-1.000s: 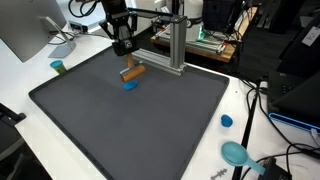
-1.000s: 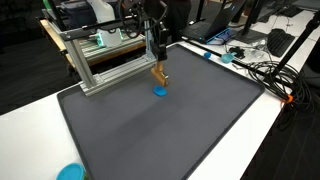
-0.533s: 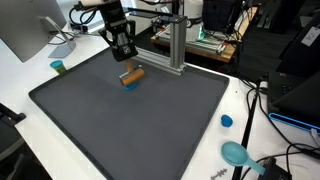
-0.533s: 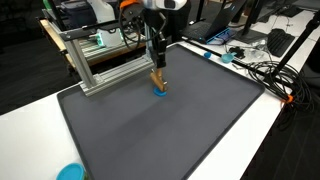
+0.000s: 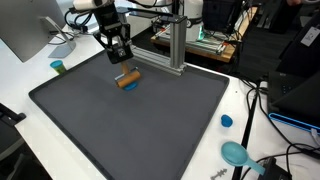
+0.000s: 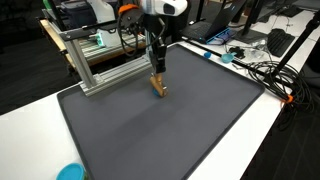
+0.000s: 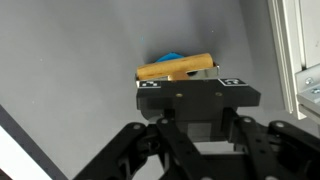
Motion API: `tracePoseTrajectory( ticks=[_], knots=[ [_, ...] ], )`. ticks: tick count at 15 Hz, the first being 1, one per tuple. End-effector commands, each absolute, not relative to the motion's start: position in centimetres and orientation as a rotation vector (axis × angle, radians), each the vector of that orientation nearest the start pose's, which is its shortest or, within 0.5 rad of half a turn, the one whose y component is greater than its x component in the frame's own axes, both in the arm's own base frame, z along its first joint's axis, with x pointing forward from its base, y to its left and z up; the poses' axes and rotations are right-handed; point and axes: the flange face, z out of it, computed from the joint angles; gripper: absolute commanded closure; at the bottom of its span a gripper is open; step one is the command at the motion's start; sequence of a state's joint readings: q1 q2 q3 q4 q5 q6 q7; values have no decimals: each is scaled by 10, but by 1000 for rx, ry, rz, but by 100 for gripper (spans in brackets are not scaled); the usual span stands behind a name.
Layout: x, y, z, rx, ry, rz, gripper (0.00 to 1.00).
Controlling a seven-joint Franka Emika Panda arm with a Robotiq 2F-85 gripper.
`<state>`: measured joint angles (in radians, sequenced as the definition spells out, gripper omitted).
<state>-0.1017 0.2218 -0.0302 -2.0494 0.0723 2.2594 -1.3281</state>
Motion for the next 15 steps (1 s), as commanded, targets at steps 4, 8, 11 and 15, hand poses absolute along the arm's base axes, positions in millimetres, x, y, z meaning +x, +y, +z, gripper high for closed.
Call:
tracePoseTrajectory(
  ticks=[4,8,11,15],
  knots=[
    [587,-75,308,-2600,-1669,-6,78],
    [579,-67,290,-2577,-1654,-13,78],
    [585,-70,322,-2593,-1683,-36,53],
    [585,-70,322,-2593,-1683,-36,78]
  ],
)
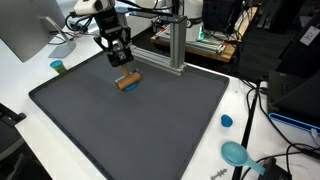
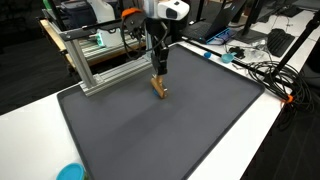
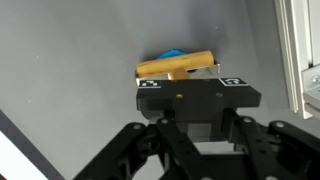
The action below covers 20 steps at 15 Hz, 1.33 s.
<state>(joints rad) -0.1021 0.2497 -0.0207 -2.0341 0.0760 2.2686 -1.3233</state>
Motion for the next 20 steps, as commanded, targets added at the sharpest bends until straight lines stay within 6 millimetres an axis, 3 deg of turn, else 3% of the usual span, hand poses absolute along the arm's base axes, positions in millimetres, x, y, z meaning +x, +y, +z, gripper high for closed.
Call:
tracePoseTrajectory(
  ticks=[1,7,9,12,15,17,20],
  knots=[
    [587,-64,314,-2572,-1694,-33,78],
    [590,-24,275,-2396,-1713,-140,78],
    [591,-19,276,-2385,-1693,-167,78],
    [579,-28,317,-2436,-1730,-188,78],
    [557,-39,355,-2538,-1845,-28,78],
    [558,-43,366,-2563,-1911,35,78],
    [568,-47,364,-2483,-1921,-68,78]
  ],
)
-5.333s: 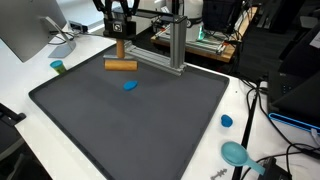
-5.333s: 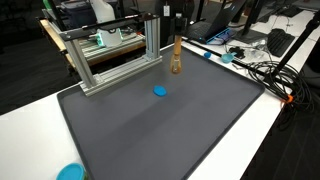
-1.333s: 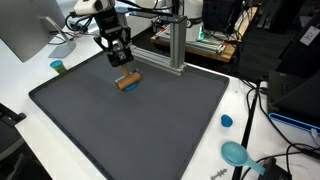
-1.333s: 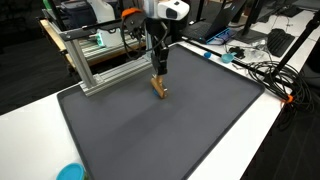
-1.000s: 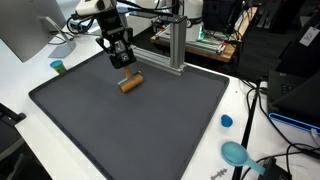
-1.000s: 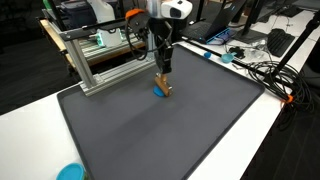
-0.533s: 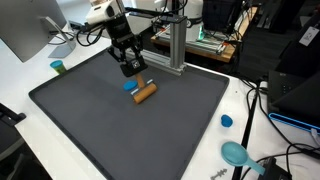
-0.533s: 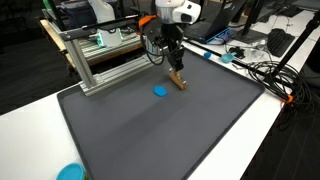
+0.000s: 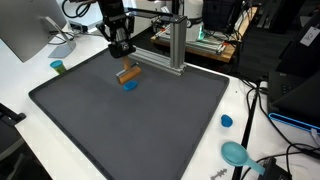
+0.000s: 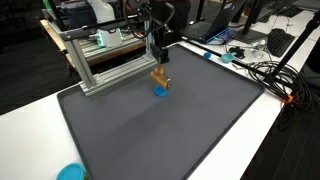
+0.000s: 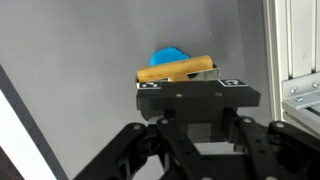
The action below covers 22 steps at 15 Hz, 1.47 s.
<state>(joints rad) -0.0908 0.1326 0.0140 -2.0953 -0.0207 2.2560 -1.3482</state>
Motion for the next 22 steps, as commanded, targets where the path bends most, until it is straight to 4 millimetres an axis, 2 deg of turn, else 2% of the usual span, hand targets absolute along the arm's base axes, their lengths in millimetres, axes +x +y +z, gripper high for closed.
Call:
tracePoseTrajectory(
  ticks=[1,4,7,13,15,17,22],
  knots=[
    [571,-49,360,-2452,-1908,-102,78],
    [576,-64,340,-2424,-1836,-164,78],
    [569,-83,326,-2414,-1799,-227,78],
    [553,-106,348,-2441,-1794,-285,78],
    [553,-104,352,-2455,-1780,-230,78],
    [554,-92,352,-2472,-1767,-185,78],
    [563,-72,342,-2550,-1703,-116,78]
  ],
)
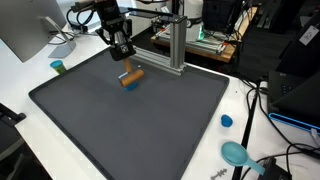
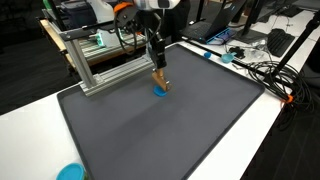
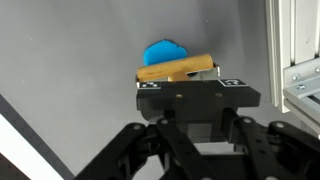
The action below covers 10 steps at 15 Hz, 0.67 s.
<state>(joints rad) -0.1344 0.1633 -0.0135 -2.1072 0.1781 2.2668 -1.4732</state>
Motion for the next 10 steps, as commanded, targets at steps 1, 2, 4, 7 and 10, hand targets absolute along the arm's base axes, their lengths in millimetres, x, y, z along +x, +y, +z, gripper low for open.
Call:
tracePoseTrajectory(
  ticks=[1,2,4,7,10],
  knots=[
    [564,-72,340,-2560,-1687,-102,78],
    [564,-73,338,-2574,-1673,-89,78],
    [564,-80,332,-2586,-1643,-64,78],
    [565,-93,324,-2598,-1606,-79,78],
    [569,-101,323,-2611,-1575,-117,78]
  ],
)
